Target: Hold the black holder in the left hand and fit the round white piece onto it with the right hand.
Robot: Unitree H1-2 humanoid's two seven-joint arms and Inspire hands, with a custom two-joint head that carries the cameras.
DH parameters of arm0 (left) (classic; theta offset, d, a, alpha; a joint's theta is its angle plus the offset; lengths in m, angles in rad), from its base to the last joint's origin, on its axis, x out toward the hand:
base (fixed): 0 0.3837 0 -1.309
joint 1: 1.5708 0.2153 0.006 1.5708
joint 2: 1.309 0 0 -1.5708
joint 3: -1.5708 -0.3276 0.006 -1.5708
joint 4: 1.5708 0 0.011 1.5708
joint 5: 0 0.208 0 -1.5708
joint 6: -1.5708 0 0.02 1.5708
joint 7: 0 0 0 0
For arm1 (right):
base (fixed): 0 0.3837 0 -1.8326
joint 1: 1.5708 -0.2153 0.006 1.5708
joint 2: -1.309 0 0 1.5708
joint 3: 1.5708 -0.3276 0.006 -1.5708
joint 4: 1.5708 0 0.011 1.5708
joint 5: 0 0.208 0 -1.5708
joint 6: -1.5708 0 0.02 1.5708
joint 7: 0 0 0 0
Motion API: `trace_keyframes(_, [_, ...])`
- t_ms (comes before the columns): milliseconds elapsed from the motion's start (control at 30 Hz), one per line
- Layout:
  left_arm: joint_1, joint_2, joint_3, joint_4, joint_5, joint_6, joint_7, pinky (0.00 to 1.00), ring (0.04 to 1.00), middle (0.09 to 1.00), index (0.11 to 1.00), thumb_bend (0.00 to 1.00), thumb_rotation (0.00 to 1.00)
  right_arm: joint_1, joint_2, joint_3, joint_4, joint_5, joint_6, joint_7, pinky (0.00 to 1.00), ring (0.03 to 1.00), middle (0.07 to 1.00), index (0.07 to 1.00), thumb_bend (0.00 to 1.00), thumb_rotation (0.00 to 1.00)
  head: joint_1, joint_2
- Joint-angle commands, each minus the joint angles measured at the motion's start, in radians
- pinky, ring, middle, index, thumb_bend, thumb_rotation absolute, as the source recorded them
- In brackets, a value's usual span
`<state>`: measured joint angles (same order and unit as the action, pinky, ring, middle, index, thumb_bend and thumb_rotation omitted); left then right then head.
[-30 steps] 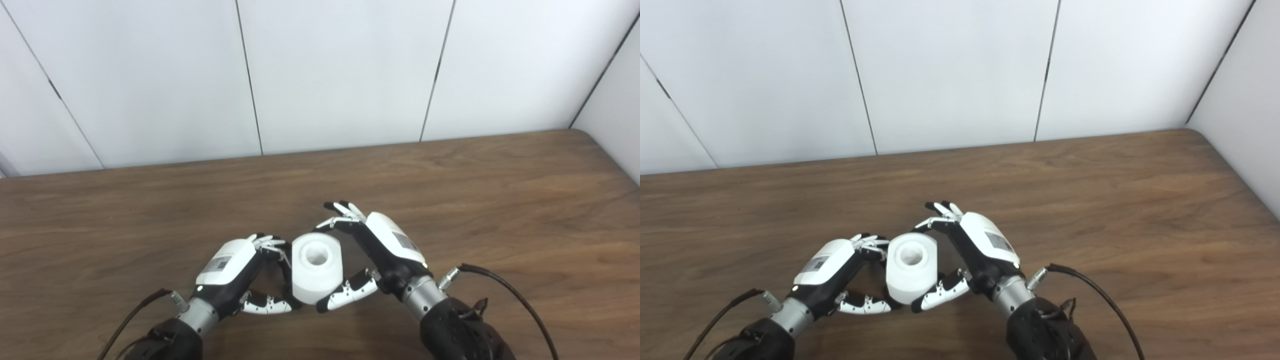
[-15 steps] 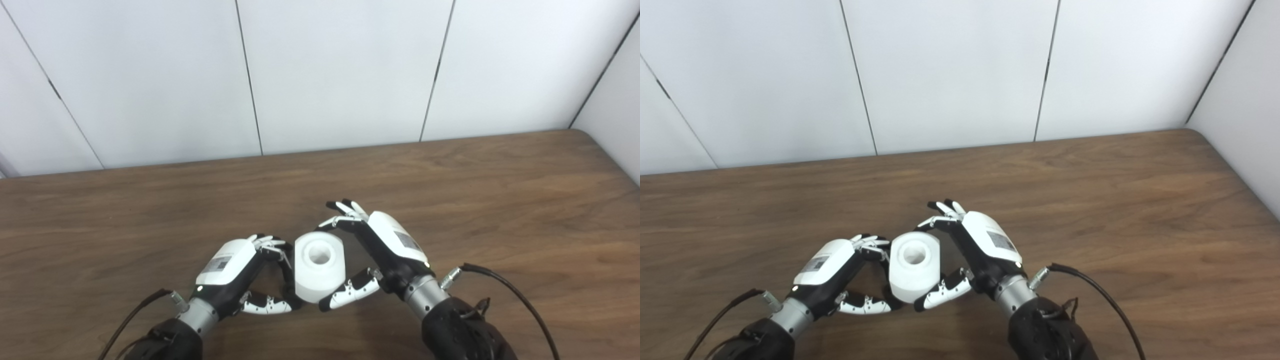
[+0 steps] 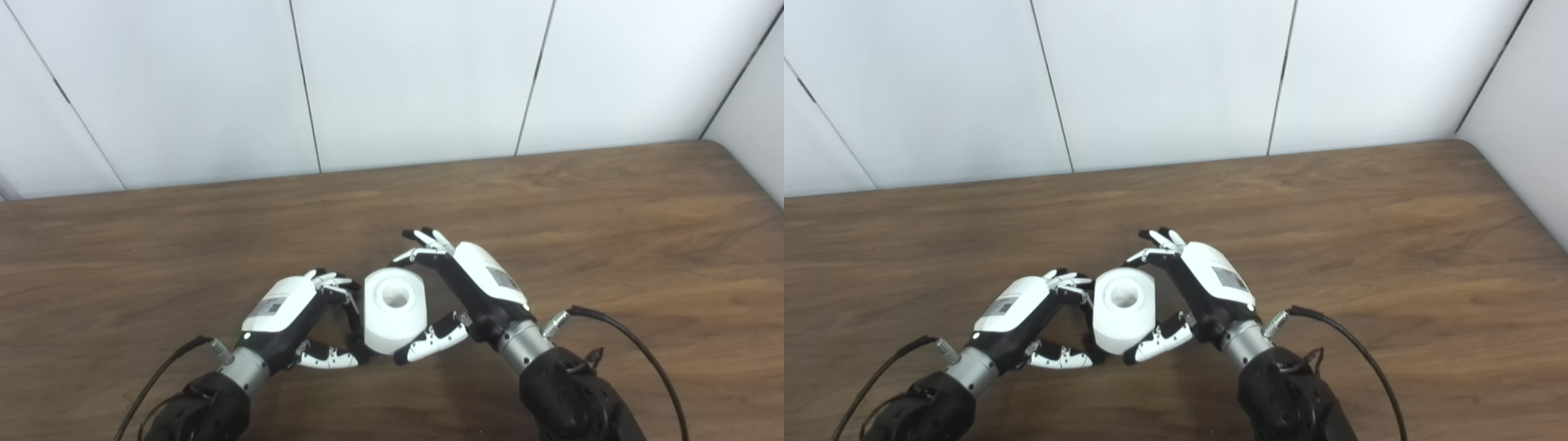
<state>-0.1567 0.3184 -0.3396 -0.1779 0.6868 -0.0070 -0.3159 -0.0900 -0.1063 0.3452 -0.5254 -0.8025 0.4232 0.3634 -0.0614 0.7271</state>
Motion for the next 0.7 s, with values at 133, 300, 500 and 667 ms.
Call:
trace_keyframes(133, [-0.020, -0.004, 0.000, -0.041, 0.016, 0.004, -0.003, 0.99, 0.911, 0.848, 0.482, 0.52, 0.04, -0.007, 0.002, 0.017, -0.028, -0.008, -0.013, 0.016, 0.86, 1.000, 0.947, 0.479, 0.51, 0.14, 0.010, 0.003])
trace_keyframes(300, [-0.020, -0.008, 0.000, -0.041, 0.012, 0.009, -0.008, 0.99, 0.915, 0.853, 0.482, 0.52, 0.04, -0.009, 0.001, 0.024, -0.031, -0.013, -0.009, 0.021, 0.87, 1.000, 0.946, 0.479, 0.51, 0.14, 0.019, 0.004])
trace_keyframes(500, [-0.021, -0.012, -0.002, -0.048, 0.019, 0.020, -0.013, 1.00, 0.918, 0.856, 0.482, 0.52, 0.04, -0.010, 0.002, 0.030, -0.039, -0.019, -0.005, 0.038, 0.87, 1.000, 0.951, 0.479, 0.51, 0.14, 0.022, 0.009])
trace_keyframes(667, [-0.020, -0.015, -0.002, -0.051, 0.022, 0.023, -0.014, 1.00, 0.916, 0.855, 0.482, 0.52, 0.04, -0.008, -0.001, 0.036, -0.040, -0.025, -0.005, 0.052, 0.88, 1.000, 0.954, 0.479, 0.50, 0.14, 0.023, 0.010])
